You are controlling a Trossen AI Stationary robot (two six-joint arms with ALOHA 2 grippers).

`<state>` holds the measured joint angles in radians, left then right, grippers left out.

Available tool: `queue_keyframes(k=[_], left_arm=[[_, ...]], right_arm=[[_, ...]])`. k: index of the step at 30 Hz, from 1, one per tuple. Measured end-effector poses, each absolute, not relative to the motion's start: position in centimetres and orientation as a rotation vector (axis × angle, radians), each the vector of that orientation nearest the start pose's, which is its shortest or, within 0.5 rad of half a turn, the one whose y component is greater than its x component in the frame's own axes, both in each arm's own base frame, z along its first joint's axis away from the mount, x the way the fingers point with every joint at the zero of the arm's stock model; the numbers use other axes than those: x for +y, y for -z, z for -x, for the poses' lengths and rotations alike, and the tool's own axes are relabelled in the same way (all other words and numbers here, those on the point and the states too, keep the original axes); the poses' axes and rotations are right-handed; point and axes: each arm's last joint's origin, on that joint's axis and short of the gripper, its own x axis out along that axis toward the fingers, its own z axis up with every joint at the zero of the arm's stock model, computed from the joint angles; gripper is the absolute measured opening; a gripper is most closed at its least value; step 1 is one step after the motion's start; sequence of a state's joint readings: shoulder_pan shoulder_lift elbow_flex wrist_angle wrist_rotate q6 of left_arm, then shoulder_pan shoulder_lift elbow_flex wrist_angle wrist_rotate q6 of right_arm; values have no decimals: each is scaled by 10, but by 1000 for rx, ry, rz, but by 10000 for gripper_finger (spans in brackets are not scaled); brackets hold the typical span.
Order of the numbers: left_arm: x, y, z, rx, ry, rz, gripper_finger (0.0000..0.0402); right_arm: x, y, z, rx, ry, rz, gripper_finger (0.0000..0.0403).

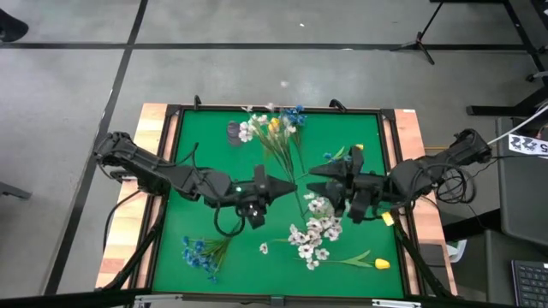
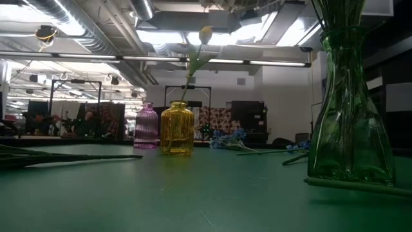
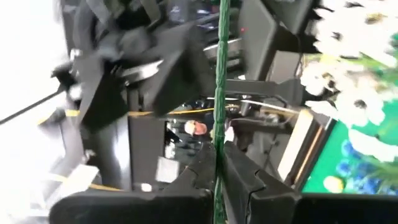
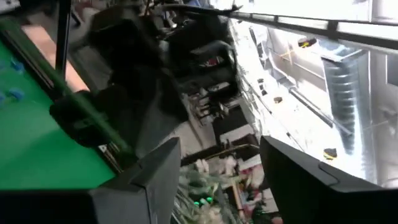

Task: Sort flowers into vase by color
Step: Put the white flowers into the green vase

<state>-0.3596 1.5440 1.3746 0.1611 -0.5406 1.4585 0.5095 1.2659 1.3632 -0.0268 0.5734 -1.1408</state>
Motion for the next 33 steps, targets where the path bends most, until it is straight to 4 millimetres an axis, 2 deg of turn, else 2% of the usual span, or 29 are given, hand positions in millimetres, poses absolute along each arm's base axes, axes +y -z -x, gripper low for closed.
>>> queue_keyframes(k=[3, 7, 12, 15, 23, 33], left_arm=[[-116, -380, -343, 143, -130, -1525, 5], [-117, -377, -346, 145, -125, -1580, 5], [-118, -374, -349, 151, -126, -1658, 5], [-119, -373, -351, 157, -129, -1732, 5], [-119, -369, -355, 182, -115, -1919, 6], [-114, -369, -356, 217, -105, -2144, 6]], right_arm=[[113, -446, -232, -3, 15, 1139, 218], [113, -439, -226, 21, -124, 1156, 218], [111, -440, -225, 51, -73, 1024, 218], [111, -436, -226, 92, -71, 1019, 218], [105, -440, -224, 117, 121, 658, 218], [104, -444, -223, 62, 133, 275, 218]])
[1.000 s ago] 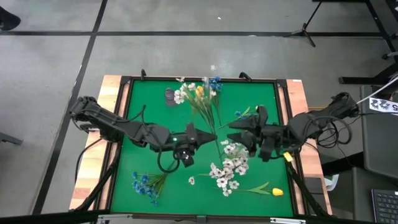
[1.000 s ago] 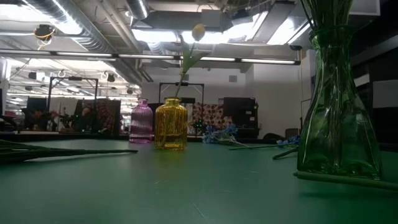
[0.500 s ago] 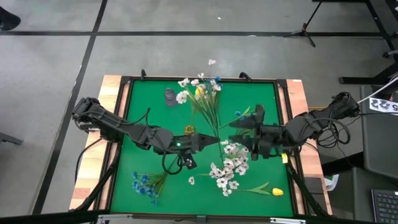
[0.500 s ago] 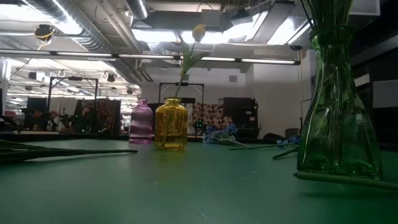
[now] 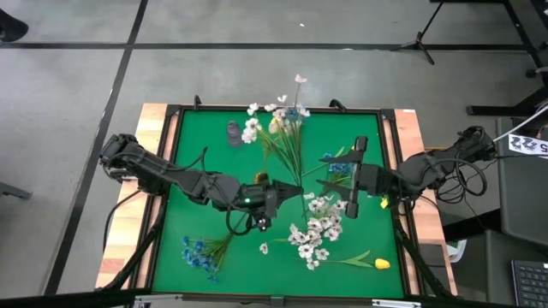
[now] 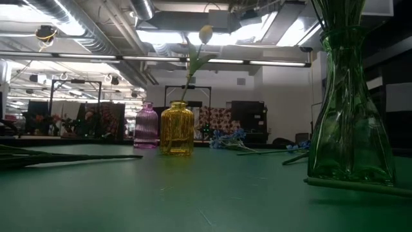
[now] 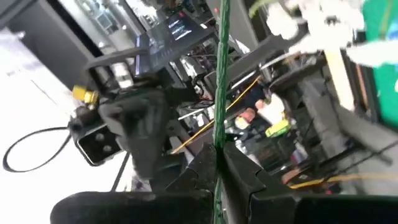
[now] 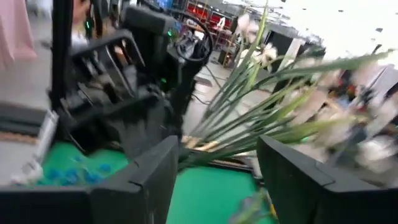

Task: Sort flowers into vase by color
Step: Put the white flowers into the green vase

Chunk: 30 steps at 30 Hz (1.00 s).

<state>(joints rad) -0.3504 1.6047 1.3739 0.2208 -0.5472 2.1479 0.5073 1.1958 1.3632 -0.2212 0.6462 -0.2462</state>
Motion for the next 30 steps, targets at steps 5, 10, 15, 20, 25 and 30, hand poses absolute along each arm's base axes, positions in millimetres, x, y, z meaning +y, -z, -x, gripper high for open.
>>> queue_keyframes(k=[5, 10, 15, 20, 25, 30], left_arm=[[-105, -369, -359, 254, -104, -2273, 6], [-99, -369, -361, 255, -93, -2358, 6], [-96, -371, -362, 259, -117, -2398, 6], [-97, -375, -361, 232, -158, -2392, 6], [-97, -375, -361, 224, -146, -2407, 6], [-95, -375, -362, 229, -148, -2411, 6]], right_arm=[[101, -444, -227, 45, 121, 114, 218], [98, -445, -232, 27, 97, 40, 218], [94, -442, -237, 39, 102, 43, 218], [90, -439, -244, 55, 119, 50, 218], [86, -435, -252, 64, 121, 36, 218], [79, -432, -258, 80, 110, 16, 218]])
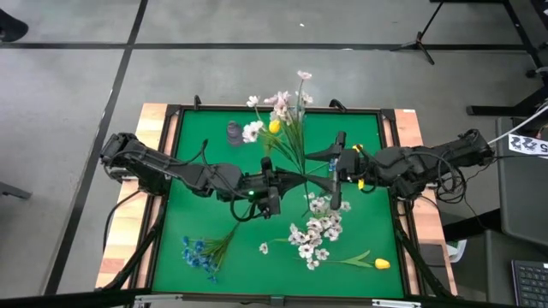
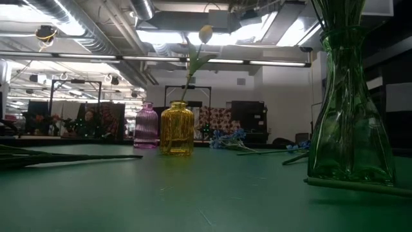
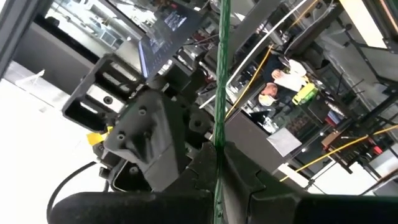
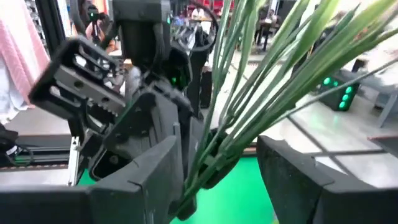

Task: Sort flowers into vase by color
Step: Put the white flowers into the green vase

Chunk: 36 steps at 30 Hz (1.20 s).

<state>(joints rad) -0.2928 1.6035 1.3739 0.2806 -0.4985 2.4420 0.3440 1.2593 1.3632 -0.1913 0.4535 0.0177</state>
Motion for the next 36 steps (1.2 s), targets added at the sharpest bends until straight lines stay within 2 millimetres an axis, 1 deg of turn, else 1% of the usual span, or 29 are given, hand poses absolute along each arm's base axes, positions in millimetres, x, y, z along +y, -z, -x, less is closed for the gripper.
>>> queue_keyframes(k=[3, 9, 15, 17, 19, 21, 28, 31, 33, 36], left_arm=[[-95, -375, -362, 229, -148, -2411, 5], [-95, -375, -362, 207, -140, -2414, 5], [-95, -374, -362, 202, -129, -2413, 5], [-95, -374, -362, 201, -128, -2413, 6], [-95, -374, -362, 202, -128, -2413, 6], [-95, -374, -362, 204, -125, -2413, 6], [-94, -374, -362, 213, -128, -2409, 5], [-94, -372, -362, 219, -116, -2401, 6], [-94, -371, -363, 221, -102, -2373, 6], [-94, -369, -363, 212, -82, -2330, 12]], right_arm=[[80, -429, -262, 87, 102, 10, 218], [75, -428, -265, 92, 107, 8, 218], [75, -428, -266, 92, 107, 7, 218], [75, -428, -266, 92, 107, 7, 212], [75, -427, -265, 101, 107, 11, 196], [75, -426, -265, 111, 105, 17, 172], [75, -426, -265, 112, 97, 23, 71], [76, -426, -265, 113, 73, 41, 21], [76, -425, -265, 121, 68, 52, 12], [76, -423, -265, 140, 64, 57, 16]])
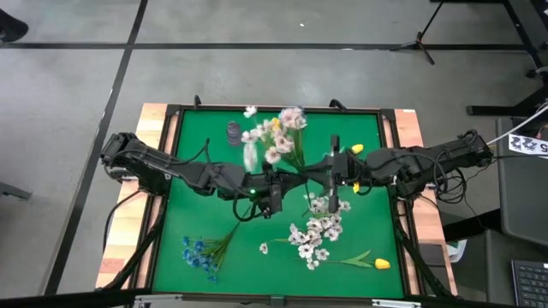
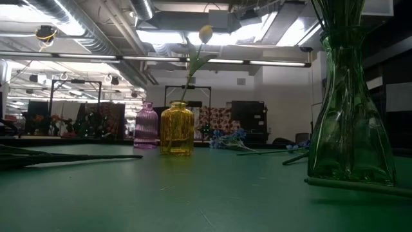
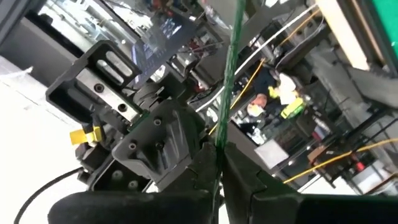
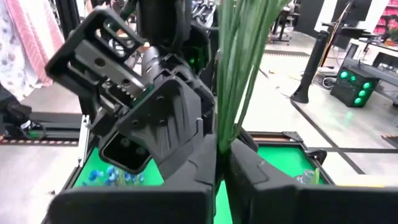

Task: Sort flowers into vase by color
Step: Put the white flowers into the green vase

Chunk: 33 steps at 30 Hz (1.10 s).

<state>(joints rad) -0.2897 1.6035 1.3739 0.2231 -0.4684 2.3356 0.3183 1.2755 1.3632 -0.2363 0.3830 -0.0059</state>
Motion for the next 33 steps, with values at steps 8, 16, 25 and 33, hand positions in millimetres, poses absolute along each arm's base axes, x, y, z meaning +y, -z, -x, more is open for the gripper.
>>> queue_keyframes(k=[8, 16, 25, 33], left_arm=[[-99, -366, -362, 129, -1, -2306, 78], [-108, -368, -360, 42, -1, -1909, 143], [-117, -399, -349, -65, -376, -1306, 138], [-103, -414, -334, -182, -204, -695, 117]], right_arm=[[75, -422, -265, 153, 85, 94, 12], [74, -423, -265, 150, 110, 168, 10], [62, -448, -229, 70, 167, 315, 6], [80, -465, -193, -33, 54, 419, 8]])
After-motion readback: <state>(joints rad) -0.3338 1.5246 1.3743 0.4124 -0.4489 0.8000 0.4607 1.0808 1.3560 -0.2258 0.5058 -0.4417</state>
